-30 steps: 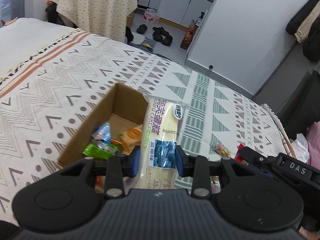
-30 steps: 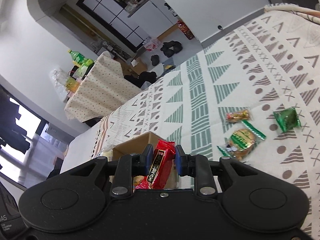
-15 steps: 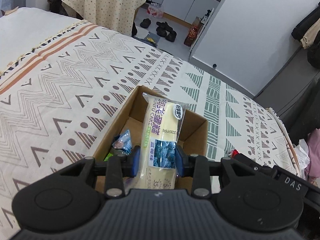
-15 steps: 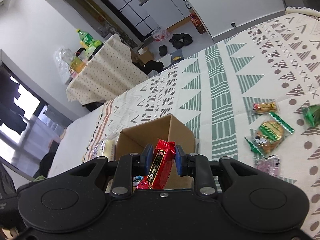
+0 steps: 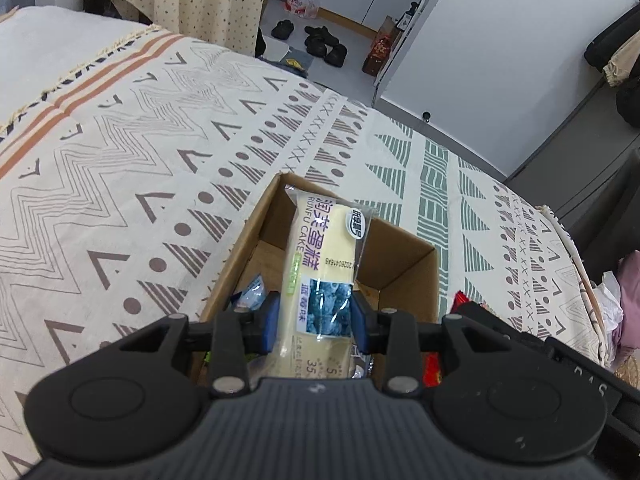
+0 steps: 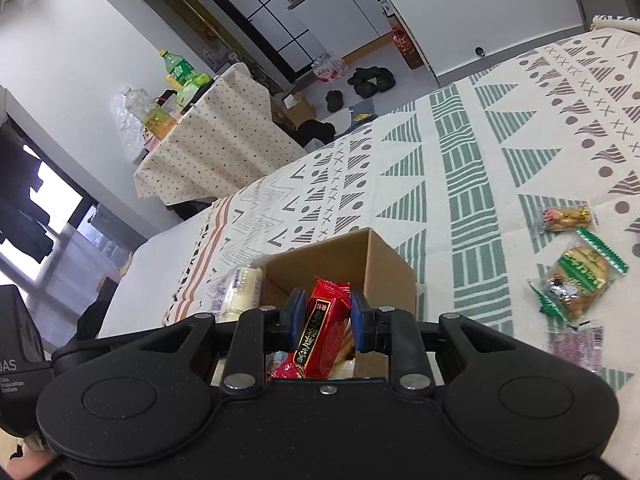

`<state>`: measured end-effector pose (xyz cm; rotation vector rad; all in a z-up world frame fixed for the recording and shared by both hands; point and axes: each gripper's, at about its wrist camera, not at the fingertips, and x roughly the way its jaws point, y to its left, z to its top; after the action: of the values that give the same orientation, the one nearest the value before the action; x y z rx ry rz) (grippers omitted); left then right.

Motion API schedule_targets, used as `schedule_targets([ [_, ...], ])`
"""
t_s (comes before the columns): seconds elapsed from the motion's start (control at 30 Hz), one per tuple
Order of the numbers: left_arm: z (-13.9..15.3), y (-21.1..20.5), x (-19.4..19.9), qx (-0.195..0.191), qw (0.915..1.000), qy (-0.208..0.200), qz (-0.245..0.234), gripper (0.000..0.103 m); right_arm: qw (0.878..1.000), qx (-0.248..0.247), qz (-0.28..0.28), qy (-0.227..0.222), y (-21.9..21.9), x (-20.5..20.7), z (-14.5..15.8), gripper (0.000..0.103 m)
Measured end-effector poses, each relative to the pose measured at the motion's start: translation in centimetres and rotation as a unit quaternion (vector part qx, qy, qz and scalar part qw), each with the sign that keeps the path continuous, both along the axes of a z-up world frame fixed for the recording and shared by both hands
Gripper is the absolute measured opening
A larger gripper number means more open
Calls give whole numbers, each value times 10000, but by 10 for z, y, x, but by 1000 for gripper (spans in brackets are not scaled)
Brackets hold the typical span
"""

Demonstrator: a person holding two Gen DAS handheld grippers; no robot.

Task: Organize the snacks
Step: 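Carry both snacks into the box and open both grippers, then withdraw both grippers from the box toward the remaining snacks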

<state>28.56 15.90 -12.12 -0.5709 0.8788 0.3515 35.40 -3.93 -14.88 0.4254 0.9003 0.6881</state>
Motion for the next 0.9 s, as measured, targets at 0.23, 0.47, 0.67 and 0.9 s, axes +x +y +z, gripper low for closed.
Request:
schedule_targets([
  [0.23, 4, 4, -2, 130, 9998, 25, 145, 54, 9994, 296, 112, -124, 9, -2, 0, 29],
  [0.47, 8, -4, -10, 236, 9993, 144, 243, 68, 9999, -22, -62, -129, -2, -5, 5, 55],
  [0.67, 11, -19, -15, 267, 9989, 278, 281, 83, 9987, -350, -228, -284, -21, -12, 20, 80],
  [0.9, 17, -39, -18, 329, 9987, 308, 233, 85, 9970, -656, -284, -302, -42, -15, 28, 95],
])
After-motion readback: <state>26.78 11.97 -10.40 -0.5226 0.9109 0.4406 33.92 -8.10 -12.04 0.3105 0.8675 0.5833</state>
